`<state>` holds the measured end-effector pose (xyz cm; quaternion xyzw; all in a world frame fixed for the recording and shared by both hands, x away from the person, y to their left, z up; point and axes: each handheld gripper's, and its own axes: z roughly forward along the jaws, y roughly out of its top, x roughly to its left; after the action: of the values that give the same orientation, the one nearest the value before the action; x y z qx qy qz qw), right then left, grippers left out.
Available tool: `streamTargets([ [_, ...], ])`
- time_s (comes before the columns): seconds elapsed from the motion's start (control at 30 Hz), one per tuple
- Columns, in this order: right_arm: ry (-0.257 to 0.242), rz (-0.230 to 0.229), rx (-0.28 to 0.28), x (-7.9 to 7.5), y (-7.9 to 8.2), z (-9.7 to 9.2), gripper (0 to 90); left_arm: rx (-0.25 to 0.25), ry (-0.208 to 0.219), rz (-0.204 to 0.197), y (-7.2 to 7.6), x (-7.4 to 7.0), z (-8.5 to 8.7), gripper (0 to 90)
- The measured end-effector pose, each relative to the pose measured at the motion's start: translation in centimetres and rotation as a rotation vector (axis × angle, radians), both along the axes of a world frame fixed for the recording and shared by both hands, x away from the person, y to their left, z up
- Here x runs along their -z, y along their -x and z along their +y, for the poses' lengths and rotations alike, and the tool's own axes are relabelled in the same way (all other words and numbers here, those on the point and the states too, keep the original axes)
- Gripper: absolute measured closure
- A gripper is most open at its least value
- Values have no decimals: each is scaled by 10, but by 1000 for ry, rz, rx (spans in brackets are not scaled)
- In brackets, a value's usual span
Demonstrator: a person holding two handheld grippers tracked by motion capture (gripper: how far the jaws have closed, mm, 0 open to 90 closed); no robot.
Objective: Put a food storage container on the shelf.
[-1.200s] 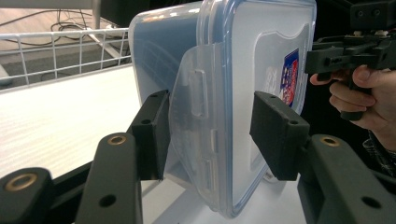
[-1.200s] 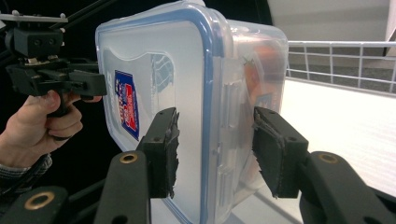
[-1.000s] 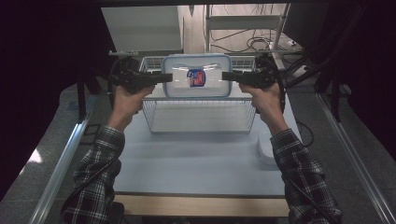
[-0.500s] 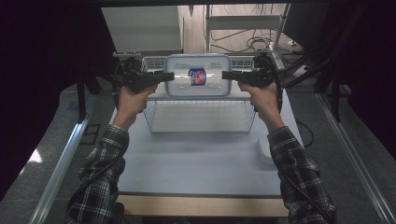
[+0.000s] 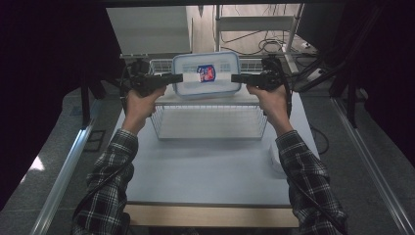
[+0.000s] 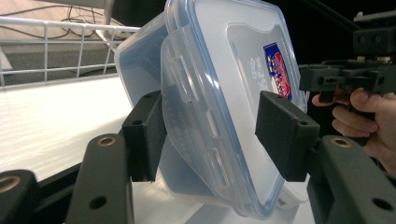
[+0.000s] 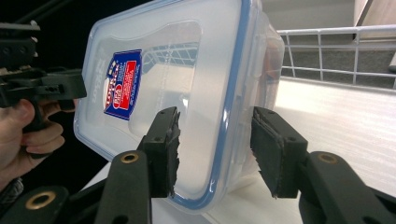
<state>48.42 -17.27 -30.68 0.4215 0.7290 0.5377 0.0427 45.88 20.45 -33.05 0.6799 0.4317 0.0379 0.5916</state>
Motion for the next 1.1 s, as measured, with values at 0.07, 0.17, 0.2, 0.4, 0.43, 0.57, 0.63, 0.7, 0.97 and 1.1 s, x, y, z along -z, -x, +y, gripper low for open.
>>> streamTargets([
  [0.07,0,1,5,1,-1,-1,557,-9,-11,5,-1,0,0,418],
  [0.17,11,-3,17,2,-1,-1,559,-13,-2,12,-3,2,1,397],
  [0.2,7,-3,19,3,-1,-2,559,-13,2,11,-4,3,1,395],
  [0.4,-22,-15,25,2,0,-3,623,-89,-99,-3,-4,-1,-7,377],
  [0.43,-28,-12,20,0,0,-2,648,-94,-101,-6,-4,-1,-7,369],
  [0.57,3,-22,17,-2,1,0,645,-113,-119,-24,-3,-3,-8,405],
  [0.63,-10,-19,7,-1,1,-1,662,-121,-131,-36,-2,-4,-9,422],
  [0.7,-13,-22,10,0,2,-1,662,-126,-153,-58,0,-5,-8,439],
  [0.97,4,-65,4,2,8,-3,689,-110,-161,-150,29,-4,-2,659],
  [1.1,11,-81,-2,4,14,-6,742,-74,-212,-154,43,5,-5,754],
])
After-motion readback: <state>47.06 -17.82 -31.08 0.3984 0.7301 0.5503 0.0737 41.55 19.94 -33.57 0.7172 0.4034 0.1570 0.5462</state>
